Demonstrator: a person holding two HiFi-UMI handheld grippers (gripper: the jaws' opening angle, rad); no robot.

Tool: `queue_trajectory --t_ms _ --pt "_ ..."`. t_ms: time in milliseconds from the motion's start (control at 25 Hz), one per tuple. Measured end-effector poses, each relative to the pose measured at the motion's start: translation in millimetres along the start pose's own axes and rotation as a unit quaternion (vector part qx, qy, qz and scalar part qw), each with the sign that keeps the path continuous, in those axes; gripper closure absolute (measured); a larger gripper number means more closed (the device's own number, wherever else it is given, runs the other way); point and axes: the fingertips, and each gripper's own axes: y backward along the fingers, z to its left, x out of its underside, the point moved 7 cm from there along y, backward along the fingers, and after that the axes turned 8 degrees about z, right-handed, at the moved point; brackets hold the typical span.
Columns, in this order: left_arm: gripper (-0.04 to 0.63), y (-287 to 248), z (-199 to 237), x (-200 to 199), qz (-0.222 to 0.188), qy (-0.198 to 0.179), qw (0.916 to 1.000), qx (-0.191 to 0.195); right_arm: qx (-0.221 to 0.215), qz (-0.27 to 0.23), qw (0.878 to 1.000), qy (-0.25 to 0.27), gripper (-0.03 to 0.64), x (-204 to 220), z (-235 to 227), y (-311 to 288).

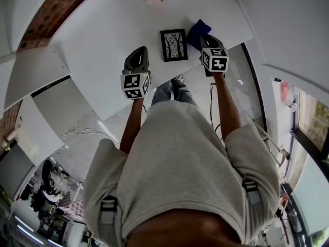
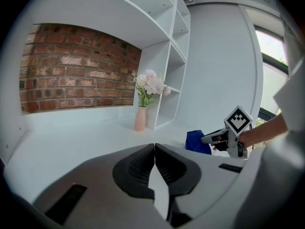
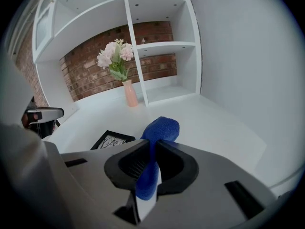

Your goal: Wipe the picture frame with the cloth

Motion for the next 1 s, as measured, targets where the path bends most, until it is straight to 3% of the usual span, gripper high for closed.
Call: queue_trajectory --t_ms 400,1000 --pt "0.577 3.8 -12.3 0.8 -0.004 -0.002 1.0 -0.002 -0.016 -0.053 0.998 0.022 0.557 -22.5 18.1 33.5" --pt "0.577 25.7 -5.9 10.5 -0.012 0.014 0.9995 -0.028 -0.134 -0.072 0.986 0.074 0.557 -38.0 130.5 33.7"
